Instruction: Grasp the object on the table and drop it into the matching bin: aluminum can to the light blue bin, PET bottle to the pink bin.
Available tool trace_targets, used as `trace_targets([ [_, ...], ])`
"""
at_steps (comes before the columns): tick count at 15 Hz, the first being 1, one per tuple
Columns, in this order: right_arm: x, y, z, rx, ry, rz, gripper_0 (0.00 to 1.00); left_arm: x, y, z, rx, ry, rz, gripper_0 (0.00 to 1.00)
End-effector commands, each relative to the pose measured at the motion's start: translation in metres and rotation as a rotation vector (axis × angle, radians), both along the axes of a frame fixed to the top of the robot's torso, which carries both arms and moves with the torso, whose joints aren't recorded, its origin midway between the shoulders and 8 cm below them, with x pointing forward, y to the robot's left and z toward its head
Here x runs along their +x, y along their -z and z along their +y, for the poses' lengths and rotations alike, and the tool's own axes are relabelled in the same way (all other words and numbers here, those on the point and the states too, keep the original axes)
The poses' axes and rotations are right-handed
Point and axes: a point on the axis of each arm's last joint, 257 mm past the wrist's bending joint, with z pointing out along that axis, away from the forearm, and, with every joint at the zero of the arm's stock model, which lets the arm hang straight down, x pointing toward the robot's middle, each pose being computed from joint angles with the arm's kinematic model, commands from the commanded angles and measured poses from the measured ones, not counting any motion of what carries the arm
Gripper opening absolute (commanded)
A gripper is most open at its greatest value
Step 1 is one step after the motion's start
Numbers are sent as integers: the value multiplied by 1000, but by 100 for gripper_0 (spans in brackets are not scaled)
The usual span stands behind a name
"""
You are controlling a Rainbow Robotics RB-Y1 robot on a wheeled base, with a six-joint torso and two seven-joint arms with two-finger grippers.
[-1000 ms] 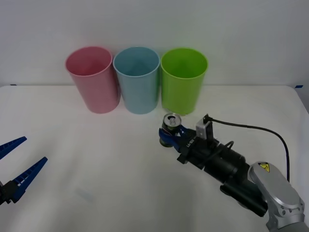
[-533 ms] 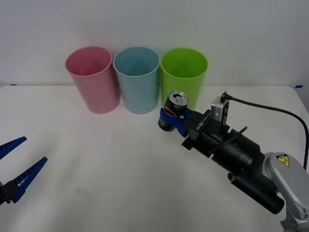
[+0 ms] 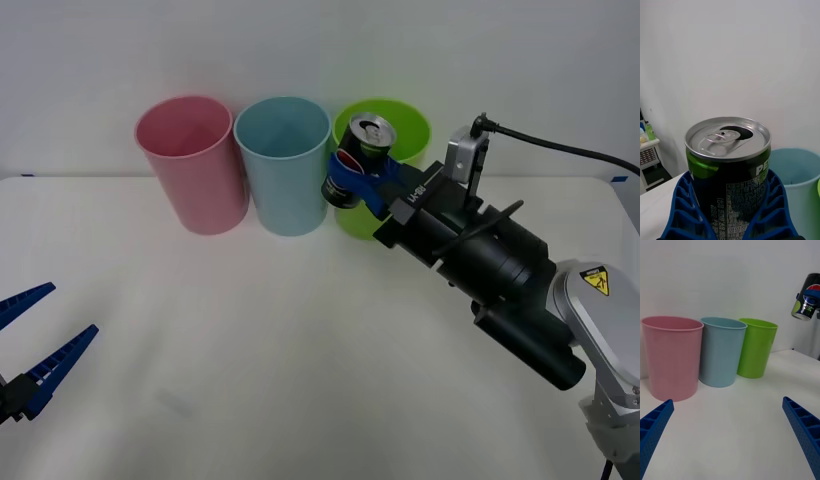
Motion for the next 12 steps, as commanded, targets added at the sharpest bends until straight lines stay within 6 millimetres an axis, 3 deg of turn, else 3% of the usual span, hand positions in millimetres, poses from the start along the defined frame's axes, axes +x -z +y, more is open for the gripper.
trace_targets([
  [1,13,-16,7,11,26,-1,0,0,0,0,0,0,0,100],
  [7,82,-42,43,12,90,-21,0,0,0,0,0,0,0,100],
  [12,142,-46,63,22,219,14,0,0,0,0,0,0,0,100],
])
